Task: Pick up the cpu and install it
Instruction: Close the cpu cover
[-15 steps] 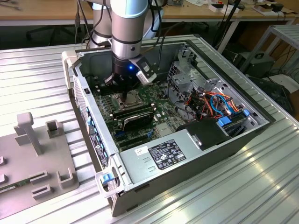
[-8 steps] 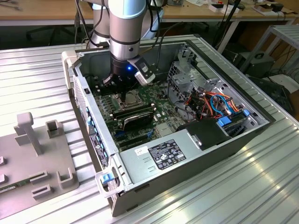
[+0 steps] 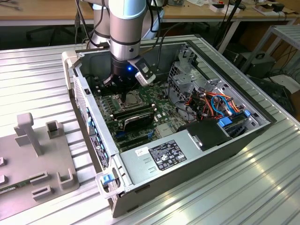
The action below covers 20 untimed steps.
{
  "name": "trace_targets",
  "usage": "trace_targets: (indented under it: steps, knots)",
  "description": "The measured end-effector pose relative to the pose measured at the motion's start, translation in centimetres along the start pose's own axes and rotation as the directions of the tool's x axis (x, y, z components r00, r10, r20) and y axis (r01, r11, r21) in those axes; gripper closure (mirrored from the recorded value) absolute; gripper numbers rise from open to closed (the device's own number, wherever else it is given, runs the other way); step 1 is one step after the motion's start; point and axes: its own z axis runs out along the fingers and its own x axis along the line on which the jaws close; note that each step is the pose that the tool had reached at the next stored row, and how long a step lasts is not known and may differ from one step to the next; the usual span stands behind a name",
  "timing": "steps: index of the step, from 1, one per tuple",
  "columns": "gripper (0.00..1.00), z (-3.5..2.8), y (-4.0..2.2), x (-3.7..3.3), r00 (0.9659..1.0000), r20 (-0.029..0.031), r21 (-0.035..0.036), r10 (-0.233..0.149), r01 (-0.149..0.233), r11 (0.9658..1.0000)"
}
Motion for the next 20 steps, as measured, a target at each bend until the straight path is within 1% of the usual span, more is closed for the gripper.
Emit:
trace_targets:
  steps: [20]
  knots:
    - [0.89,0.31,0.00,0.03,1.0000,-0.0003,0.0005,0.000,0.000,1.0000]
